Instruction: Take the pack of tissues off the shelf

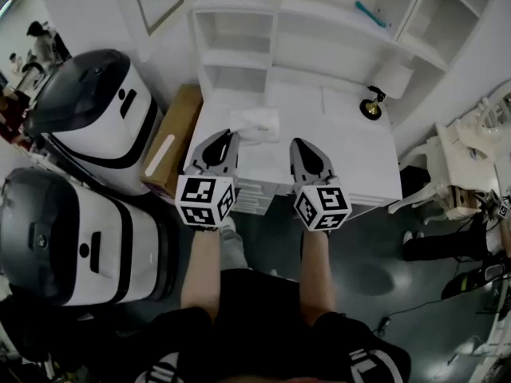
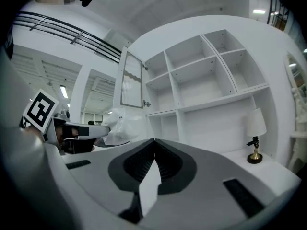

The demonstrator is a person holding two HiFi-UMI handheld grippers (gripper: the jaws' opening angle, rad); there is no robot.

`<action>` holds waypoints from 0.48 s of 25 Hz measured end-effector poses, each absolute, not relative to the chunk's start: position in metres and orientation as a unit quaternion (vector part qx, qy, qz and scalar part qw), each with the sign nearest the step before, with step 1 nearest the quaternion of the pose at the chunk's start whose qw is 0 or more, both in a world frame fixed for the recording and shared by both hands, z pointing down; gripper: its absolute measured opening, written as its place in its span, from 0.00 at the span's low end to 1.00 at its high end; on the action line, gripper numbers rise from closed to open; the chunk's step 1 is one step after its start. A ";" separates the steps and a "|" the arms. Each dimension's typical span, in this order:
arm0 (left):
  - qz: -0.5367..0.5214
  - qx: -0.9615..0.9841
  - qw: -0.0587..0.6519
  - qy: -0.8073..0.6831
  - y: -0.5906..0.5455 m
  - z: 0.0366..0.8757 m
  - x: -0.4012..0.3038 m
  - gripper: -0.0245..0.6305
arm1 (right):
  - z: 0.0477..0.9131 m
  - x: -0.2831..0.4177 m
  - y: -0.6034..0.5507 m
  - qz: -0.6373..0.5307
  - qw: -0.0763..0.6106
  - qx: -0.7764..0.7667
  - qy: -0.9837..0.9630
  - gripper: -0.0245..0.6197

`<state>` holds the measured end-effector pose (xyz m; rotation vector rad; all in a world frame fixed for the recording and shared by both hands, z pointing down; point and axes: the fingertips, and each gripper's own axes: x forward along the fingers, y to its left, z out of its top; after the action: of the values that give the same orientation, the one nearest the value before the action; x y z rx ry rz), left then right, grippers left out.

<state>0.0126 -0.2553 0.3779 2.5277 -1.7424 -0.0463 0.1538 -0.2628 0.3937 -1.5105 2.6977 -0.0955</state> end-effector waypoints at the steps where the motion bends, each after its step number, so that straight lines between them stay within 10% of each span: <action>1: -0.008 0.808 0.034 -0.588 -0.247 0.385 0.003 0.07 | 0.397 0.152 -0.255 -0.032 0.020 -0.488 0.872 0.07; 12: -0.023 0.795 0.037 -0.605 -0.193 0.391 -0.016 0.07 | 0.385 0.126 -0.213 -0.016 0.036 -0.484 0.874 0.07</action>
<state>-0.0161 -0.1929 0.3912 2.4417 -1.8562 -0.0703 0.1259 -0.2128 0.3848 -1.4851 2.6856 -0.0482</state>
